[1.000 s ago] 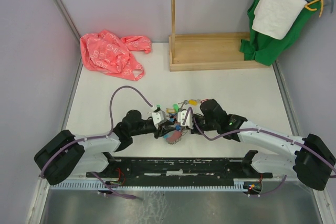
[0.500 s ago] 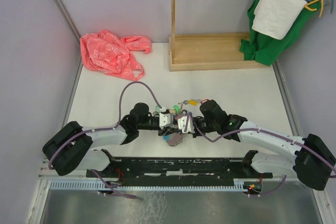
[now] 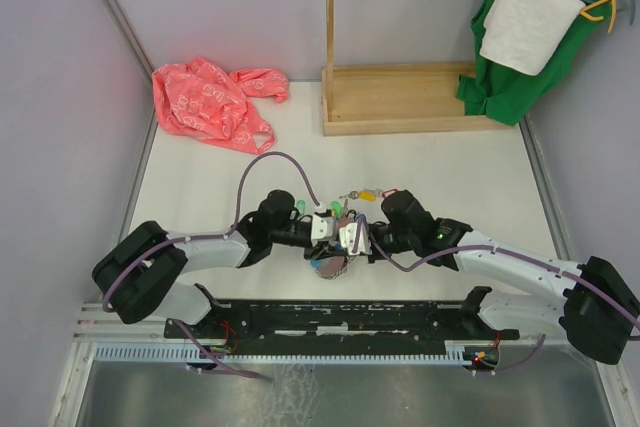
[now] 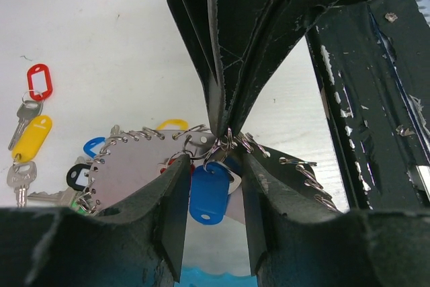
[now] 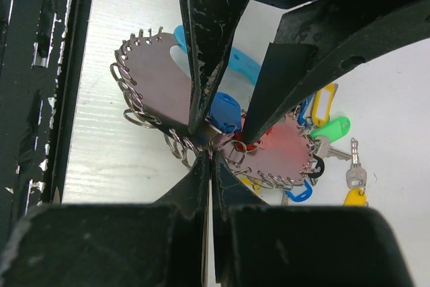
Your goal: Put the keys on the keyring
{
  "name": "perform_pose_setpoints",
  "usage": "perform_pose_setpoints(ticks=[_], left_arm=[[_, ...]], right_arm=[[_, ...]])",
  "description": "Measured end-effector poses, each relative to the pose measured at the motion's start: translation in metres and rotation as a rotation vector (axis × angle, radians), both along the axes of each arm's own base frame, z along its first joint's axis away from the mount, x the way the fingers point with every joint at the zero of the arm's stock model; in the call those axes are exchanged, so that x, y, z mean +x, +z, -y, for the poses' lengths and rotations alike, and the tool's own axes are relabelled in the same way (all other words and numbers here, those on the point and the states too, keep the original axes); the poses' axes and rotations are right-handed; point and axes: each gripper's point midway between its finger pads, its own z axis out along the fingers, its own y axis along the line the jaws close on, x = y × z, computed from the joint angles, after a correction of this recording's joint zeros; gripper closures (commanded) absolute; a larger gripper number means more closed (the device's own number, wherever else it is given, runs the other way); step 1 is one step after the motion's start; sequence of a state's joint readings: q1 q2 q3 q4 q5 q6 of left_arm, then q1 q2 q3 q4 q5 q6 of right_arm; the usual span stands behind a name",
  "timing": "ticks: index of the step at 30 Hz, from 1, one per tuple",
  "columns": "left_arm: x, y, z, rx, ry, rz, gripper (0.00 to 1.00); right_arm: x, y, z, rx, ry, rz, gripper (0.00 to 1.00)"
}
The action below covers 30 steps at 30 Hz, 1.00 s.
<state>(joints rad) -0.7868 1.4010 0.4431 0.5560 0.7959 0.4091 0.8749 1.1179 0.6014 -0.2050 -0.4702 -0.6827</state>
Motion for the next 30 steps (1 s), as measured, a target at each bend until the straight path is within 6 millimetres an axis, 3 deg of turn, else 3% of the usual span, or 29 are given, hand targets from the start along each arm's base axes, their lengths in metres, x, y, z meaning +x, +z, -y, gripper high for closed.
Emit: perform_pose_setpoints(ticks=[6,13,30], left_arm=[[-0.002,0.0,0.003,0.009,-0.026,-0.019,0.68],[-0.002,-0.002,0.002,0.029,-0.03,-0.032,0.97],[-0.001,0.006,-0.001,-0.014,0.052,-0.121,0.97]], right_arm=[[-0.001,-0.001,0.001,-0.005,0.0,-0.003,0.99],[-0.001,-0.002,0.003,-0.013,-0.007,-0.006,0.99],[0.007,0.009,0.005,0.149,-0.149,0.0,0.99]])
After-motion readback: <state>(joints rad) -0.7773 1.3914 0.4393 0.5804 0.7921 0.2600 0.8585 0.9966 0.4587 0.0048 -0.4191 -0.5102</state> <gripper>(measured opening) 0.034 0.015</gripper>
